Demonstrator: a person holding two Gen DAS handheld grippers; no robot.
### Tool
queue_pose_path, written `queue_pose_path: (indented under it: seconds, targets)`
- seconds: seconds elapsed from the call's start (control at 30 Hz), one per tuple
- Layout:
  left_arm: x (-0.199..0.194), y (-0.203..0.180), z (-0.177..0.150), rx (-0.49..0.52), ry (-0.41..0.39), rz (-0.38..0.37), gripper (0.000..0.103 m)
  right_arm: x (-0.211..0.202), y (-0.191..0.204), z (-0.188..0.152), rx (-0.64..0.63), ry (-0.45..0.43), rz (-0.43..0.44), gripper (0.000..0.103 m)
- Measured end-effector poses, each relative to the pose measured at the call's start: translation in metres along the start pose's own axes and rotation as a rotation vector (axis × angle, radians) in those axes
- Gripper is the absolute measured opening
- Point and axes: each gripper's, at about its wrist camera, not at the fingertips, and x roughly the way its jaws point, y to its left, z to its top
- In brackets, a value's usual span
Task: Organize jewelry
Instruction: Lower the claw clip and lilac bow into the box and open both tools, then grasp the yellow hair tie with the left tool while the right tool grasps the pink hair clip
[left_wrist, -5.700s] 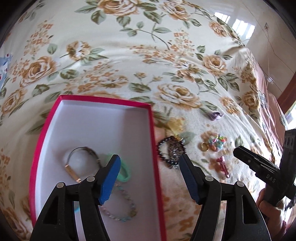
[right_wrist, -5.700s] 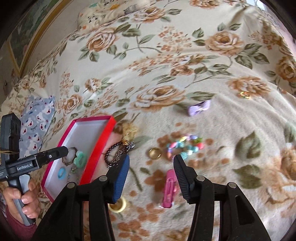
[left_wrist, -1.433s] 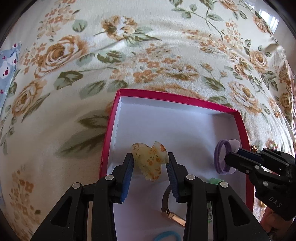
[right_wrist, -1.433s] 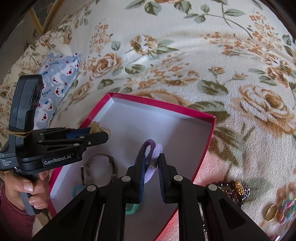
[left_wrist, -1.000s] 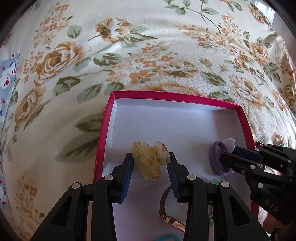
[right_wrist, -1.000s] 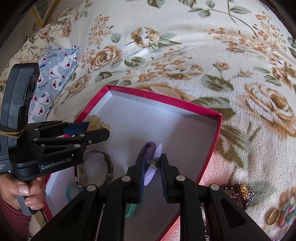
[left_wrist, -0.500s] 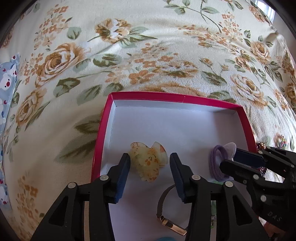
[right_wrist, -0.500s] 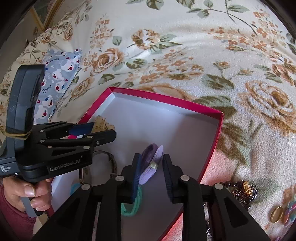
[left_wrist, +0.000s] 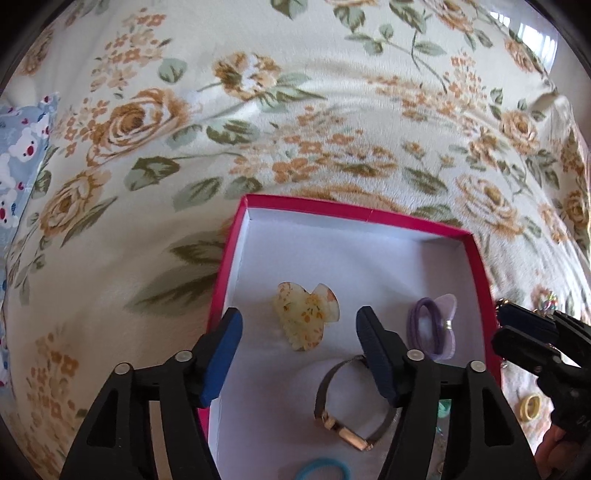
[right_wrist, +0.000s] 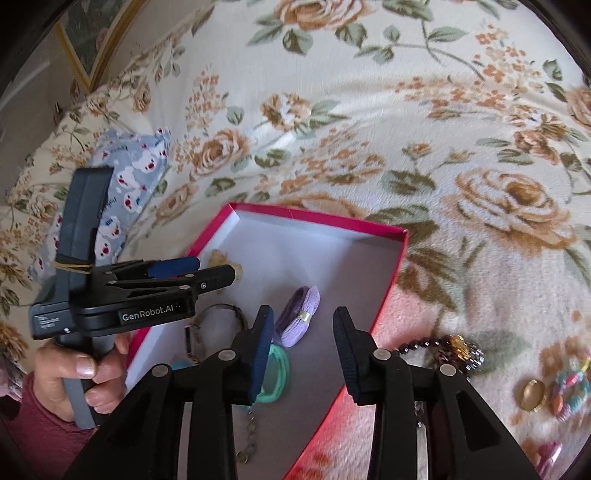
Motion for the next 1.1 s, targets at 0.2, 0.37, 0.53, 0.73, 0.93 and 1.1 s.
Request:
queue_pose_path:
  seconds: [0.2,0.37,0.53,0.73,0.93,1.1]
  targets:
    - [-0.028,0.006,-0.025,-0.073,-0.034,-0.034,0.069,-0.028,-0.004,-0.013,0.03,-0.038,0.002,0.041]
    - [-0.052,0.01,-0.05,-0.136,-0.042,-0.08,0.07,-0.051,-0.013,-0.032,0.062,-0.052,-0.015,0.044]
    - [-0.073,0.008,-0.067,-0.151,-0.052,-0.104,0.071,-0.077,-0.028,-0.055,0.104,-0.079,-0.046,0.044]
    - [-0.094,-0.003,-0.084,-0.153,-0.055,-0.156,0.073,-0.102,-0.047,-0.075,0.155,-0.095,-0.088,0.045]
    - [-0.103,-0.022,-0.097,-0.119,-0.041,-0.2,0.074,-0.12,-0.061,-0.094,0.19,-0.106,-0.124,0.048]
    - [-0.104,-0.04,-0.103,-0.074,-0.021,-0.224,0.074,-0.131,-0.075,-0.109,0.221,-0.109,-0.153,0.048]
